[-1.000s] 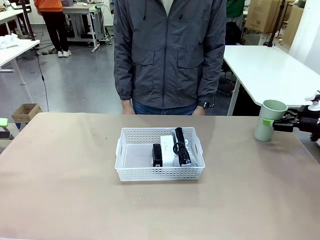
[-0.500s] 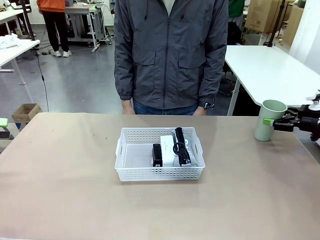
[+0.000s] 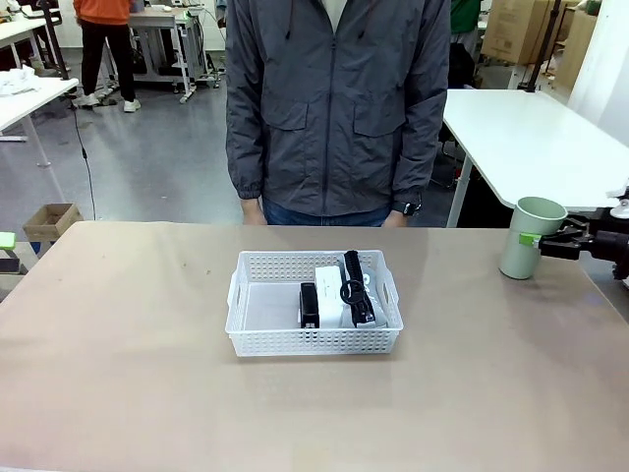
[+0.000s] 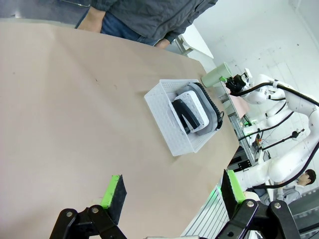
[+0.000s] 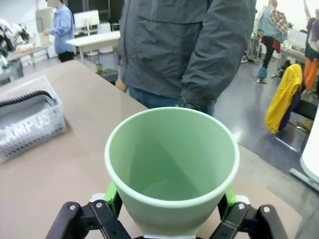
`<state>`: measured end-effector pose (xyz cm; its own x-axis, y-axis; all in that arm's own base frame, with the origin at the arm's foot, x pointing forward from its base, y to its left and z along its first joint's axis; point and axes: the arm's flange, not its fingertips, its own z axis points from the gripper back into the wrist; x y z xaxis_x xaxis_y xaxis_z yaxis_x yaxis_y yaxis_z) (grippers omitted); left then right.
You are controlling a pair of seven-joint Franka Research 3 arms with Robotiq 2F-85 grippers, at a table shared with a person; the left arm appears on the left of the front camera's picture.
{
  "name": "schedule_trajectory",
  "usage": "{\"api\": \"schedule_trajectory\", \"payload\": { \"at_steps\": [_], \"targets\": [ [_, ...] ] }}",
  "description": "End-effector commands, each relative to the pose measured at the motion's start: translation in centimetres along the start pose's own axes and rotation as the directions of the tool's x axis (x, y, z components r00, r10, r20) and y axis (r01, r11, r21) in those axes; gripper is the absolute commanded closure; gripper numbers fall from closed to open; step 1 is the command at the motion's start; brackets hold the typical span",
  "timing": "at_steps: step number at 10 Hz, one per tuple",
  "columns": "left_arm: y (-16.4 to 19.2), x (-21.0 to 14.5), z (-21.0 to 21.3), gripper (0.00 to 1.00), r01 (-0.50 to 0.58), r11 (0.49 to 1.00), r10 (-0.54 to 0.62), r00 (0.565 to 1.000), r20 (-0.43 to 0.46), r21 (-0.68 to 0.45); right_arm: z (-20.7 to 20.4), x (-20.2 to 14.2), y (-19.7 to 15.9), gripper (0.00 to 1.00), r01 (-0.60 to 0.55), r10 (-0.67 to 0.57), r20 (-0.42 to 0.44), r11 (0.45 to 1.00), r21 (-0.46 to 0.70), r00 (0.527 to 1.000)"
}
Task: Efficiently arrange items inside the basket to fit them all.
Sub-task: Pick up the Reusable plastic cup and place it inside the Organizing basket.
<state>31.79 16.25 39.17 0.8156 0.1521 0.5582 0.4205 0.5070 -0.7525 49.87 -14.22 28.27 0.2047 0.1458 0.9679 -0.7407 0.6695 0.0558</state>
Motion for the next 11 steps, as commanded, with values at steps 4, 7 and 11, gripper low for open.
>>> {"api": "schedule_trajectory", "payload": {
  "at_steps": [4,7,11],
  "targets": [
    [-0.3,0.0,0.2,0.00,-0.012,1.000,0.012,1.000,-0.002,-0.010,6.0,9.2,5.3,0.22,0.284,-0.262,-0.139,0.943,0.174,0.955],
    [-0.3,0.0,0.2,0.00,-0.012,1.000,0.012,1.000,-0.002,-0.010,6.3,12.6,10.0,0.22,0.441,-0.351,-0.319,0.853,0.279,0.880],
    [-0.3,0.0,0.2,0.00,-0.012,1.000,0.012,1.000,-0.002,-0.010,6.7,12.6,10.5,0.22,0.557,-0.432,-0.404,0.784,0.273,0.806]
  ]
}}
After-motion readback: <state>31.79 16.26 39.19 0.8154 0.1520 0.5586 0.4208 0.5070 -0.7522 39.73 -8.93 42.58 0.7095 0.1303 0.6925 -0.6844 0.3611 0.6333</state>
